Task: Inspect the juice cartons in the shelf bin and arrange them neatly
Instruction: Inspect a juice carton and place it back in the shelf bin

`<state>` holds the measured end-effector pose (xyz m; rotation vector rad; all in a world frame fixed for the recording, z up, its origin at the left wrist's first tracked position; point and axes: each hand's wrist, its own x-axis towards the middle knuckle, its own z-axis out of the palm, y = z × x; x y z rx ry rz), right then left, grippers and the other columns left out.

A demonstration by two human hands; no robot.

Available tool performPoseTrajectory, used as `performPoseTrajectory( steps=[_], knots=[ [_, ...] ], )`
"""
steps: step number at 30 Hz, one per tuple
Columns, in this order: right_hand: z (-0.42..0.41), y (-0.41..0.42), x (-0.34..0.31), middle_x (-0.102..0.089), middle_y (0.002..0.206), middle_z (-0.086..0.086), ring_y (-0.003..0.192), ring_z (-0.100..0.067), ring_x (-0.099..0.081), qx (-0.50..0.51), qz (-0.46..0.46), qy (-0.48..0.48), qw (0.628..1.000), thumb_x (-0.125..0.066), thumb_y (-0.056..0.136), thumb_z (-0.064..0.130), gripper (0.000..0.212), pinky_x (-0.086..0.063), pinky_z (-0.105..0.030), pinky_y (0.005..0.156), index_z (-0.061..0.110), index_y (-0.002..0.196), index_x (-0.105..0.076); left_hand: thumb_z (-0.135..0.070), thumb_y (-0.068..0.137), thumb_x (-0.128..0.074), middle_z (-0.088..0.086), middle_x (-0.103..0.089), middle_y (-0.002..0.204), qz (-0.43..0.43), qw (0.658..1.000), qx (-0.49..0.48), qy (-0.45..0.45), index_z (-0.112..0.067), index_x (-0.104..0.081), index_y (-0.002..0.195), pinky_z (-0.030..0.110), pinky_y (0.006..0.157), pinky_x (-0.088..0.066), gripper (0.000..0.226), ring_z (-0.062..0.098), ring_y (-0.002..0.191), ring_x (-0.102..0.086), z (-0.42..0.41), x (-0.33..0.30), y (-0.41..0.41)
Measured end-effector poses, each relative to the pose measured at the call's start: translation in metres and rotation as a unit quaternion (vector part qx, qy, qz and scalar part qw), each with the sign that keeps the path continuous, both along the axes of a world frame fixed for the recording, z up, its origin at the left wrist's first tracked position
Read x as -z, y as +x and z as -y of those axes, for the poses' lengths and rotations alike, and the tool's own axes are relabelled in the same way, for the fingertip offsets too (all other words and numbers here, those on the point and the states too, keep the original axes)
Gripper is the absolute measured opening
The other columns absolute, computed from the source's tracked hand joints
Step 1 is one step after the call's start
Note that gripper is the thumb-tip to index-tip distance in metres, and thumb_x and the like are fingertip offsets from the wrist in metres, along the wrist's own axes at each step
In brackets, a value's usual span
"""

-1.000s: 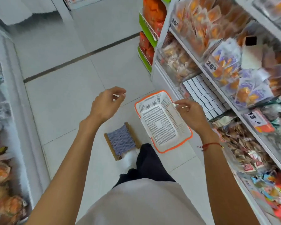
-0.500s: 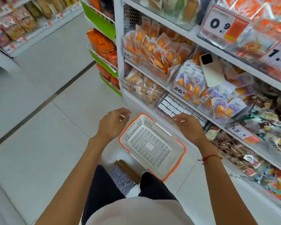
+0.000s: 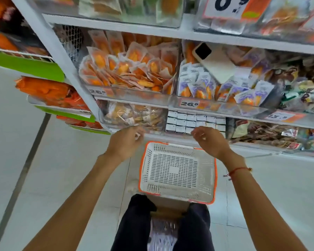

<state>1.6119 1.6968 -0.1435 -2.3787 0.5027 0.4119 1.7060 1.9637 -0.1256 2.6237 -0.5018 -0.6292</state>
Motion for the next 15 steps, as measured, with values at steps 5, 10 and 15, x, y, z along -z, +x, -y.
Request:
performPoseTrajectory(
  steps=[5,10,15],
  knots=[
    [0.008,0.008,0.067,-0.071,0.107,-0.002,0.096,-0.023,-0.066,-0.027,-0.011,-0.029,0.999,-0.053,0.098,0.017,0.02,-0.048,-0.029,0.075,0.018,0.11,-0.068,-0.026,0.096,-0.057,0.0,-0.067,0.121,0.045,0.999,0.007,-0.017,-0.022,-0.063,0.12,0.029,0.077,-0.043,0.025,0.022,0.112,-0.06,0.019,0.082,0.01],
    [0.024,0.023,0.177,-0.067,0.121,-0.001,0.113,-0.021,-0.06,-0.061,0.026,-0.072,0.995,-0.051,0.099,0.02,0.025,-0.047,-0.03,0.085,0.021,0.12,-0.064,-0.023,0.095,-0.059,-0.004,-0.055,0.137,0.127,0.987,0.032,-0.098,-0.027,-0.048,0.139,0.035,0.093,-0.046,0.045,0.018,0.124,-0.05,0.048,0.201,0.017],
    [0.023,0.035,0.276,-0.052,0.142,-0.005,0.132,-0.026,-0.043,-0.082,0.171,-0.12,0.974,-0.049,0.101,0.02,0.034,-0.035,-0.038,0.107,0.016,0.134,-0.056,-0.035,0.1,-0.045,-0.002,-0.042,0.151,0.206,0.963,0.051,-0.167,-0.022,-0.037,0.149,0.034,0.118,-0.023,0.051,0.016,0.139,-0.037,0.074,0.304,0.02]
  ],
)
